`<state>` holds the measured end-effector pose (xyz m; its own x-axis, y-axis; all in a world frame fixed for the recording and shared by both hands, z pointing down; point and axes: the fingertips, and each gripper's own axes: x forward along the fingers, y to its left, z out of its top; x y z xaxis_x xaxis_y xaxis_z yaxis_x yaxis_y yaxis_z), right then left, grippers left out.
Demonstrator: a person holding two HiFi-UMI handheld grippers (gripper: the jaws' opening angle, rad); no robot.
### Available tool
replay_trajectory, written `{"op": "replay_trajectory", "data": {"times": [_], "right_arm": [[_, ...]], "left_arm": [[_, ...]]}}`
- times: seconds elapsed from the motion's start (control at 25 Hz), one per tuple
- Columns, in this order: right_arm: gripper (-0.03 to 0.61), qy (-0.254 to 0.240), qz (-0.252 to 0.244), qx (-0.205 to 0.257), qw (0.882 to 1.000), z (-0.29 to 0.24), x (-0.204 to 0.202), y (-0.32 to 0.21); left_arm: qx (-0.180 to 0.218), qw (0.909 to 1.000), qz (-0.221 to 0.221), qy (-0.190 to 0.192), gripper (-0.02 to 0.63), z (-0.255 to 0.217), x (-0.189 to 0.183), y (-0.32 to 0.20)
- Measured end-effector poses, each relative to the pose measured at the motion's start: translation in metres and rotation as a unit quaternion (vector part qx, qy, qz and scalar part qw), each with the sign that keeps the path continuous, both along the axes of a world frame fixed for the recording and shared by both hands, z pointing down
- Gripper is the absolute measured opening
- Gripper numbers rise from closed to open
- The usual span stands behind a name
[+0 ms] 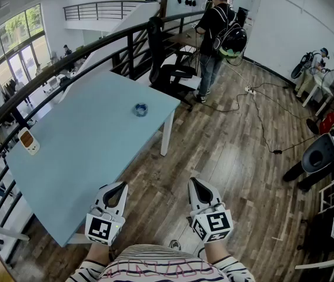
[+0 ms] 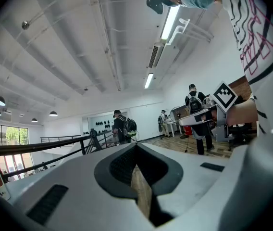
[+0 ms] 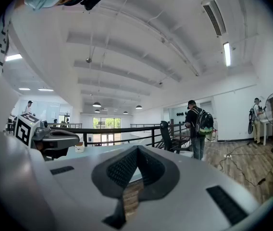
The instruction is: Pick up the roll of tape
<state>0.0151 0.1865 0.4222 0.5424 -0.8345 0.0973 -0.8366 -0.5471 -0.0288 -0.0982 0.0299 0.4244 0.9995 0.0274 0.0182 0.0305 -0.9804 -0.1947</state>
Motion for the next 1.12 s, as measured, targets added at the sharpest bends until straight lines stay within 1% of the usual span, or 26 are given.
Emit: {"op": "replay_trajectory", "data": {"times": [0.12,0.2,0.28,0.36,0.4,0.44,0.48,0.52,0.56,0.68,0.84,0.96,1.12], "right_arm": [[0.026,0.002,-0.006,0.015,1.000,0.000,0.006,0.012],[0.029,0.001,-0.025,0.030,0.999,-0.004,0.009,0.014],[0.031,-0.001,-0.046,0.031,0.998,-0.004,0.012,0.015],[0.037,-0.006,-0.055,0.025,0.998,0.001,0.017,0.020],[0.058,-0.010,-0.059,0.022,0.998,0.004,0.019,0.024],[0.117,-0.016,-0.063,0.018,0.998,0.008,0.022,0.029],[0.180,-0.021,-0.068,0.013,0.997,0.012,0.025,0.033],[0.187,-0.024,-0.074,0.007,0.997,0.016,0.028,0.037],[0.187,-0.026,-0.079,0.000,0.997,0.019,0.031,0.042],[0.187,-0.033,-0.090,-0.008,0.995,0.026,0.044,0.059],[0.187,-0.045,-0.098,-0.011,0.994,0.037,0.059,0.076],[0.187,-0.059,-0.105,-0.009,0.993,0.042,0.065,0.079],[0.187,-0.071,-0.111,-0.014,0.991,0.044,0.070,0.074]], "left_arm": [[-0.002,0.9999,-0.006,0.011,0.025,0.000,0.005,0.012],[-0.014,0.9998,-0.005,0.012,0.026,0.001,0.009,0.018],[-0.021,0.9998,-0.009,0.000,0.029,0.005,0.014,0.022],[-0.019,0.9996,-0.015,-0.015,0.031,0.012,0.018,0.029],[-0.022,0.9994,-0.016,-0.020,0.031,0.014,0.020,0.035],[-0.027,0.9992,-0.016,-0.023,0.037,0.017,0.022,0.040],[-0.034,0.9990,-0.015,-0.026,0.078,0.020,0.025,0.046],[-0.039,0.9987,-0.015,-0.029,0.141,0.022,0.027,0.052],[-0.041,0.9985,-0.017,-0.032,0.153,0.025,0.029,0.058],[-0.041,0.9978,-0.031,-0.042,0.153,0.034,0.033,0.074],[-0.050,0.9960,-0.048,-0.056,0.155,0.049,0.033,0.093],[-0.053,0.9948,-0.057,-0.066,0.155,0.054,0.035,0.098],[-0.059,0.9937,-0.066,-0.068,0.154,0.052,0.040,0.092]]}}
